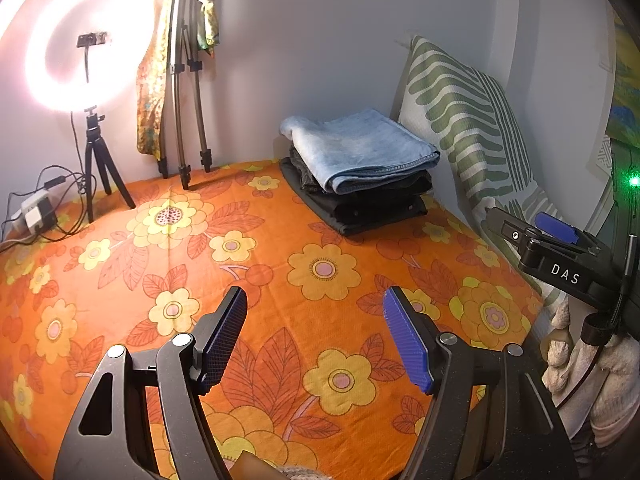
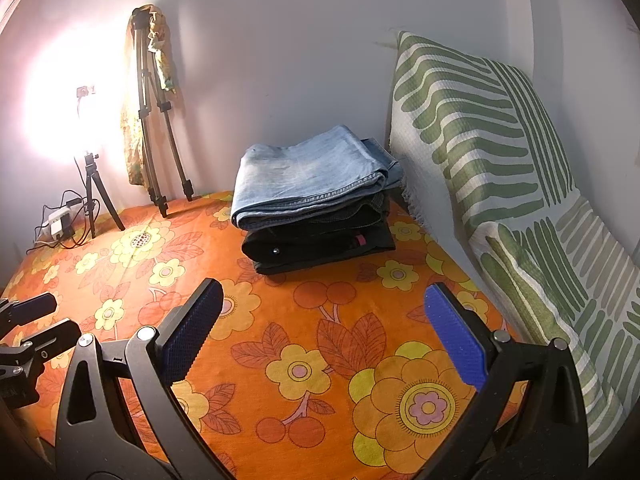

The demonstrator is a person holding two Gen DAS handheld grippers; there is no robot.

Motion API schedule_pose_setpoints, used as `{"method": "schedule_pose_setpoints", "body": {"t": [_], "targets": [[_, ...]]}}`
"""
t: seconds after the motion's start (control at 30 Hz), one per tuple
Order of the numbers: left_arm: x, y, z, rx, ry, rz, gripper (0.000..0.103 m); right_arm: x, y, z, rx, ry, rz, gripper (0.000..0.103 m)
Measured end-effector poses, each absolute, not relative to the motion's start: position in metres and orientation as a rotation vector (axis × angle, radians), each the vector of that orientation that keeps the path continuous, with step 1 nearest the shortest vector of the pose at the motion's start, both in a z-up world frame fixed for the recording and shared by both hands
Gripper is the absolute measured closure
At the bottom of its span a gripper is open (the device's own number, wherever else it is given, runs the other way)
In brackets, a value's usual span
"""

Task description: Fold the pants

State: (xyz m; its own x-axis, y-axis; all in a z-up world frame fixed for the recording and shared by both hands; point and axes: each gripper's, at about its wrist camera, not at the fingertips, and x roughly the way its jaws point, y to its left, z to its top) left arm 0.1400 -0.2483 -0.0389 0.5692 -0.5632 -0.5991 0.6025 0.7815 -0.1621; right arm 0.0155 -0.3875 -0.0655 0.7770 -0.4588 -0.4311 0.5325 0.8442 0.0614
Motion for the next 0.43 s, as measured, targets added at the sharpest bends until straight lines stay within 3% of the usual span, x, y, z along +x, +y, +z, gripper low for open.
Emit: {"method": "schedule_pose_setpoints", "body": {"t": [0.43], "targets": [[0.1386, -0.246, -0.0366, 0.07, 0.676, -0.691, 0.032, 0.0156, -0.3857, -0.0651, 0.184, 0.417, -0.539, 0.001]]}}
